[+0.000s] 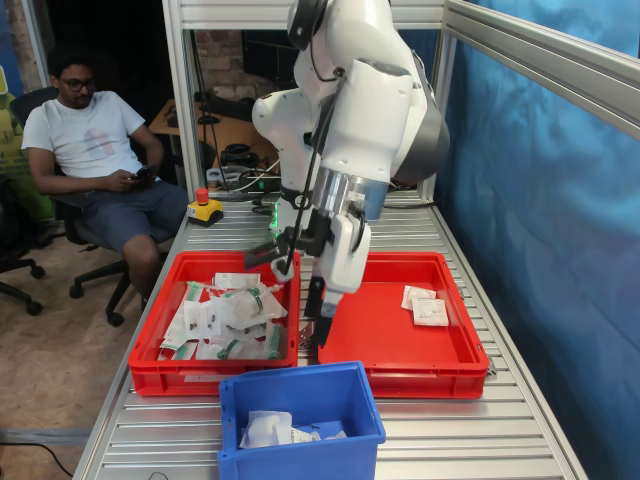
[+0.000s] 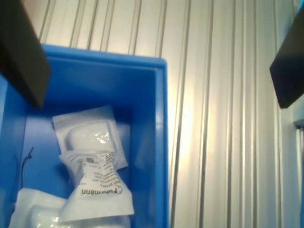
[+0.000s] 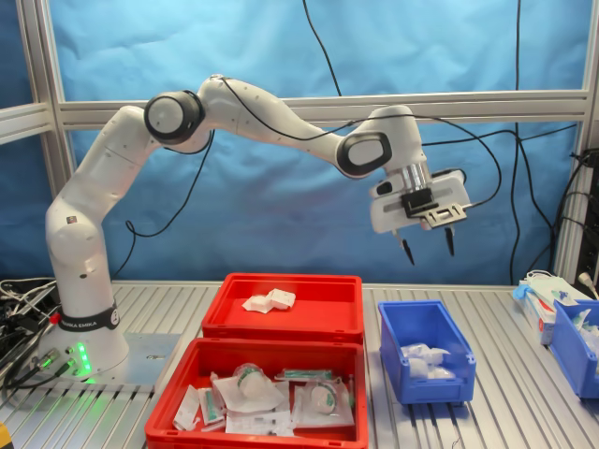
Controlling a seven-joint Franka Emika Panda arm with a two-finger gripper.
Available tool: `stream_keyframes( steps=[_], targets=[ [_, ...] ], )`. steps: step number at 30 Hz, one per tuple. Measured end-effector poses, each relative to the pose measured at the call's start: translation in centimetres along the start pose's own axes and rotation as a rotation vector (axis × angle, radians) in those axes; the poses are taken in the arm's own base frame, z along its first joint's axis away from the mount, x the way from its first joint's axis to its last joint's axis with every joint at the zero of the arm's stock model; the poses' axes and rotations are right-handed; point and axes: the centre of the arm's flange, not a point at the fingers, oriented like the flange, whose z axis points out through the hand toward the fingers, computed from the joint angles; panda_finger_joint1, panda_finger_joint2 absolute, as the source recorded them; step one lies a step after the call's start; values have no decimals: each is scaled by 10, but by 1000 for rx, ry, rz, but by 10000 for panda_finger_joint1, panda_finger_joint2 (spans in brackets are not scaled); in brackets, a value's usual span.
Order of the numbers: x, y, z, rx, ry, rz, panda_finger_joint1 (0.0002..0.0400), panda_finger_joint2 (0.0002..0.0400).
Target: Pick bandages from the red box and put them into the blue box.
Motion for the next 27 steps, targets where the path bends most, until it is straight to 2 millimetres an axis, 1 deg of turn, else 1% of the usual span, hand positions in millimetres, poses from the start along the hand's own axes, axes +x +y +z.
stream_keyframes(
  steps=[6,7,9,10,14,15,17,23,27],
  targets=[
    [0,-5,-22,6,-35,9,400,400],
    [0,-7,-30,7,-49,11,400,400],
    [-1,-8,-38,8,-64,13,400,400],
    [-2,-9,-46,7,-80,15,400,400],
    [-4,-9,-63,3,-115,16,400,400],
    [-5,-8,-66,1,-124,16,400,400],
    [-9,-6,-81,-8,-160,12,400,400],
    [-18,1,-103,-31,-220,2,400,400],
    [-23,6,-112,-46,-250,-4,400,400]
  ],
)
